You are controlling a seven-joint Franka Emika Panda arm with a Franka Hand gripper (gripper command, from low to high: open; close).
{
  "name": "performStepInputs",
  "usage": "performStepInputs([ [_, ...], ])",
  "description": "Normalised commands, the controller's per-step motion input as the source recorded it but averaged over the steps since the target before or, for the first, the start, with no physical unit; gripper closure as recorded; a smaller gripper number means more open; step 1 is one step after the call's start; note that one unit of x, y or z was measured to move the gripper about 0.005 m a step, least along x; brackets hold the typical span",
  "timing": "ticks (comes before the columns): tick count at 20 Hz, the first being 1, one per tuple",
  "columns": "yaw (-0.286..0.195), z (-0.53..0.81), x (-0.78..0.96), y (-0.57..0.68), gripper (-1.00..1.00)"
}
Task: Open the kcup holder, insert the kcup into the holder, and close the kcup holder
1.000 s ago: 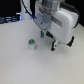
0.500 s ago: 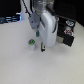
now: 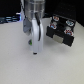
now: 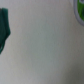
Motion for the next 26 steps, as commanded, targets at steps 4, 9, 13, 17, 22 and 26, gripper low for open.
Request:
performStepInputs([
  [4, -0.142, -0.14, -0.15, -0.27, -1.00],
  [9, 0.004, 0.01, -0.13, 0.12, -1.00],
  [13, -0.001, 0.14, -0.51, 0.41, -1.00],
  [17, -0.002, 0.10, -0.73, 0.43, -1.00],
  [22, 0.004, 0.05, -0.42, 0.24, -1.00],
  [26, -0.028, -0.04, -0.51, 0.07, -1.00],
])
